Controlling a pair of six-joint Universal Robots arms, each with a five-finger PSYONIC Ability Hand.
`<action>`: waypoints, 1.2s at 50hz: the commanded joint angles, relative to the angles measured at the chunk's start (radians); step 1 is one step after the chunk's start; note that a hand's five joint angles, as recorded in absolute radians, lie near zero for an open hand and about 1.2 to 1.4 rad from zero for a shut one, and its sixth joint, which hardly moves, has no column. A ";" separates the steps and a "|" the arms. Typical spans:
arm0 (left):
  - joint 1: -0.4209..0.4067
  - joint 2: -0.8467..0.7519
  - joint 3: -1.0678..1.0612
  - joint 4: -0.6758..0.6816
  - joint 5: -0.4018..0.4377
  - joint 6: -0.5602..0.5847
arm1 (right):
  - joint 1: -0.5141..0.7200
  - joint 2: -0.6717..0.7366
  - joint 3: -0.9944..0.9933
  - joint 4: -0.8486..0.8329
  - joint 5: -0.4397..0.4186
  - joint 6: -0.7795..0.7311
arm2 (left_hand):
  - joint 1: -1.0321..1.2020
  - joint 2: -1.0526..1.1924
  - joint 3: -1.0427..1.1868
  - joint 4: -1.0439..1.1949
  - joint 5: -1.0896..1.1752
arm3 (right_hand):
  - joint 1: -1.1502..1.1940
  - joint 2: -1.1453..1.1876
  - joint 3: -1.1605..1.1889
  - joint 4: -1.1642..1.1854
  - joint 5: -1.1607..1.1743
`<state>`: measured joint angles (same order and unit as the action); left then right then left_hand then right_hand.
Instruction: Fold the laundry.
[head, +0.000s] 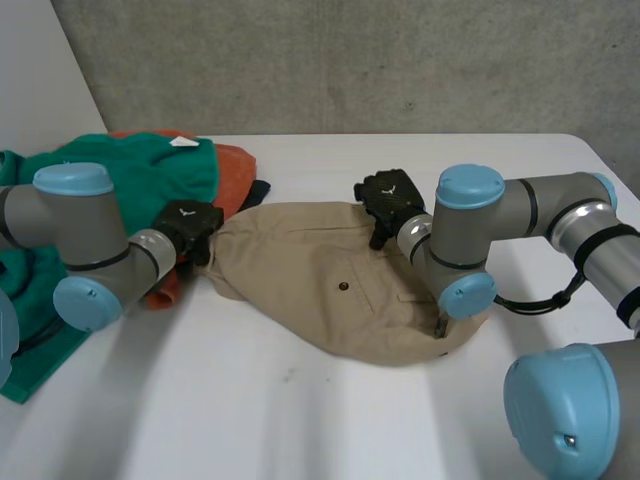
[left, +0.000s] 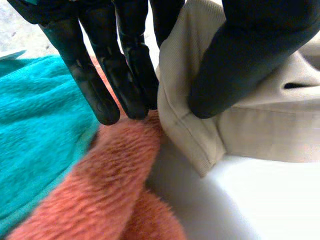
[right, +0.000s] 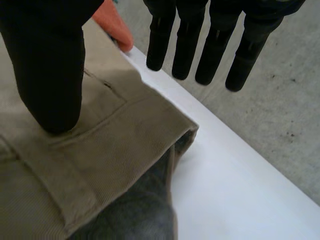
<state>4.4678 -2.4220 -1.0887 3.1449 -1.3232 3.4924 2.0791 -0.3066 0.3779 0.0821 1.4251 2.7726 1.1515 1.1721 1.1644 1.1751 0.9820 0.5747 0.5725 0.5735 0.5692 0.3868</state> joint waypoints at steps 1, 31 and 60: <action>-0.007 0.027 -0.022 0.006 -0.001 -0.009 | -0.010 0.017 -0.008 0.008 -0.015 -0.001 | 0.245 0.224 0.232 0.221 0.240 | 0.680 0.682 0.681 0.685 0.693; -0.088 0.771 -0.186 -0.002 -0.004 -0.052 | -0.235 -1.026 0.506 0.399 -0.143 -0.005 | 0.245 0.224 0.232 0.221 0.240 | 0.822 0.824 0.823 0.827 0.835; -0.200 0.310 0.352 0.733 -0.218 0.068 | -0.194 -0.836 0.460 -0.603 0.103 0.058 | 0.245 0.224 0.232 0.221 0.240 | 0.822 0.824 0.823 0.827 0.835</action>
<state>4.2710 -2.1075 -0.8733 3.5768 -1.4527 3.5494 1.8442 -1.0900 0.8573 -0.0791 1.4734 2.7906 1.1515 1.1989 1.1937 1.2013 0.9938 1.1105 1.1619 1.1857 1.1977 0.9983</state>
